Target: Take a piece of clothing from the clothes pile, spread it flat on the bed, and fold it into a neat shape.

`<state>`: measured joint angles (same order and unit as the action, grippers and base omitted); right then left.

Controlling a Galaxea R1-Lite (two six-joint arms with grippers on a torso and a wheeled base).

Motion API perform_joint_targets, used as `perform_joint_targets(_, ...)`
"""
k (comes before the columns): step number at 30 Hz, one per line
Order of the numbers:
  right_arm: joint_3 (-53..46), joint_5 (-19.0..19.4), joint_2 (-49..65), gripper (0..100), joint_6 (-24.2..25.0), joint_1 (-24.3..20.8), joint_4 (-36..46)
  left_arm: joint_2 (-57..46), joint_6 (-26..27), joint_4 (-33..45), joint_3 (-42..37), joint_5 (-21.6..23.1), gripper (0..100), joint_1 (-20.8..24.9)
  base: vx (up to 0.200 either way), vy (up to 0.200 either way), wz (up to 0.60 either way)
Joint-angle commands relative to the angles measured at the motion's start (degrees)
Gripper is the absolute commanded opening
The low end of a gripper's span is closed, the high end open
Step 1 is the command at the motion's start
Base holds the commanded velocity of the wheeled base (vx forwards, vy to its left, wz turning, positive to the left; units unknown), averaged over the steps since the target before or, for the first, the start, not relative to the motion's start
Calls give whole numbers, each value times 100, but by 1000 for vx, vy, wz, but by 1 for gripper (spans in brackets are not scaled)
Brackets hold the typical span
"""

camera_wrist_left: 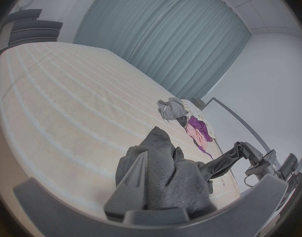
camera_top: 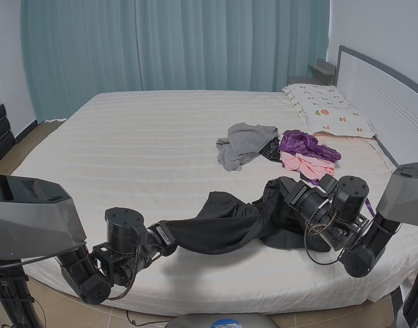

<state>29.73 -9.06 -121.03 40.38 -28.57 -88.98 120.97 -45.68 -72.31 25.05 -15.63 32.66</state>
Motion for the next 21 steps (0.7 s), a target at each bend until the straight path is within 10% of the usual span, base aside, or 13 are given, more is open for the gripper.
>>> perform_joint_targets(1,94,-79,9,0,14,19,-76,-91,-2,-2,-35,7,0,4,0,200,0)
perform_joint_targets(21,191,-184,220,0,181,-25,-76,-223,-11,-46,-53,16,0,4,0,200,0)
